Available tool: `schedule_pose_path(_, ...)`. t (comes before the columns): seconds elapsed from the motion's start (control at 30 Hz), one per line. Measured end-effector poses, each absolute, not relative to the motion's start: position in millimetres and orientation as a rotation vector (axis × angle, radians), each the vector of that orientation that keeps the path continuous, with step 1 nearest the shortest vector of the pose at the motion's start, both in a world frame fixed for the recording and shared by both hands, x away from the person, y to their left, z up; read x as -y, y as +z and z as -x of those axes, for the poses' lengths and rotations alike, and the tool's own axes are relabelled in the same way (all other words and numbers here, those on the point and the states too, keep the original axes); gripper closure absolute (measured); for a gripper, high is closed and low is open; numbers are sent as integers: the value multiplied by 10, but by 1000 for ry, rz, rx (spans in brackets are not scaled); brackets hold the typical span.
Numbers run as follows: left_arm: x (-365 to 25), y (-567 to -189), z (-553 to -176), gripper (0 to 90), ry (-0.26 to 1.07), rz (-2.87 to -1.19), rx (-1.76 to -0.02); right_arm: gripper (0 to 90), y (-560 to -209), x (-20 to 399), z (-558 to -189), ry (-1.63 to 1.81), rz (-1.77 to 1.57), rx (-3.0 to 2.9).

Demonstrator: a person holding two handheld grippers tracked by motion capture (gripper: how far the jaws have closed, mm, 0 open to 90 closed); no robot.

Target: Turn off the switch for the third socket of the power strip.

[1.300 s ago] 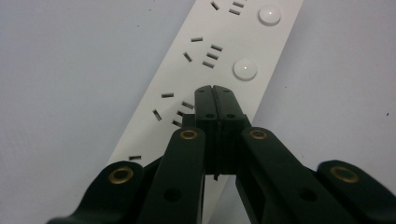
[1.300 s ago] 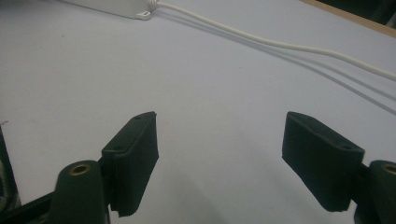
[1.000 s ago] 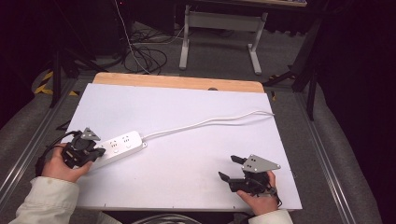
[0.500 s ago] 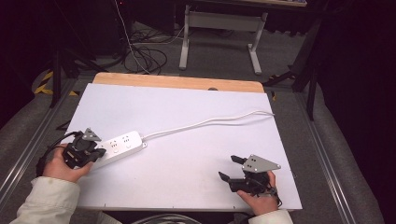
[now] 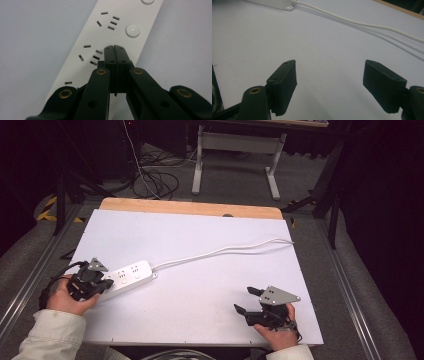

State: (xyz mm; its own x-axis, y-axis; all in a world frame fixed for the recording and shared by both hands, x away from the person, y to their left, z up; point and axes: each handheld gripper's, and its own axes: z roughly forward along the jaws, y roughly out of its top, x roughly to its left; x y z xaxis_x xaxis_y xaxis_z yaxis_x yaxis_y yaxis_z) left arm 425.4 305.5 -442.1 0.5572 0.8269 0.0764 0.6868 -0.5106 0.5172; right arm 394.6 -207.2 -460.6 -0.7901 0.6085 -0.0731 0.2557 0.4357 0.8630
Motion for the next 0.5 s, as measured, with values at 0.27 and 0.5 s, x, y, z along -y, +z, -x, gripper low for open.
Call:
schedule_pose_path(0.27,-3061,-4423,-4256,900,434,-2362,-1225,274,-4604,2072,-3943,1295,-733,-2320)
schedule_pose_path(0.5,-3053,-4428,-4251,900,447,-2361,-1232,274,-4605,2070,-3942,1294,-732,-2321)
